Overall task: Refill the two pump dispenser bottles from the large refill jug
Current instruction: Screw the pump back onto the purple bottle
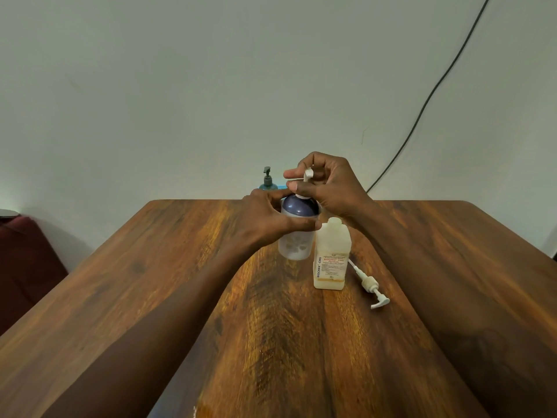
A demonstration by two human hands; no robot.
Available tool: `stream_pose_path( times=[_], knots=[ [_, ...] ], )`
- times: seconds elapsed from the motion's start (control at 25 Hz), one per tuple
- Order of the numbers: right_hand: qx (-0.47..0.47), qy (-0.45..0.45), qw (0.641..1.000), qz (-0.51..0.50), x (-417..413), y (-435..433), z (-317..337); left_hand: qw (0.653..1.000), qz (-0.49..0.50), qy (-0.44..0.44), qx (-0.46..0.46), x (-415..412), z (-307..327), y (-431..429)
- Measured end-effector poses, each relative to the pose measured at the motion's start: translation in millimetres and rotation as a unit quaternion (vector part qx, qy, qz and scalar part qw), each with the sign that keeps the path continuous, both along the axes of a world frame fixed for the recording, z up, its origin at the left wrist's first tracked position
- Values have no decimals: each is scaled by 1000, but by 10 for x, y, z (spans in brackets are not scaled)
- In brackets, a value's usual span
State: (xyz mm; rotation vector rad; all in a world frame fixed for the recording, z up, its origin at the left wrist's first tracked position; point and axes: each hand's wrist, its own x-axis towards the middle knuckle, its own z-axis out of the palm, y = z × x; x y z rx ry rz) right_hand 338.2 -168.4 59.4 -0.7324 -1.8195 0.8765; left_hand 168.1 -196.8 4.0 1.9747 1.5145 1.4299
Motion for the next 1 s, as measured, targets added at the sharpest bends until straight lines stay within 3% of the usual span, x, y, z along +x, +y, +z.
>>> stream_pose_path(
  times=[0.12,0.28,0.4,1.0],
  knots=[
    [-4,-15,1000,-27,21,113,19,1000,5,-7,20,-9,53,134],
    [70,-79,986,-129,-10,368,114,998,15,-2,62,-7,258,445],
    [87,-71,980,-163,-44,650,210,997,31,13,69,19,392,796],
    [59,-47,978,-196,-133,2168,-390,996,65,58,8,29,-8,2341]
  ],
)
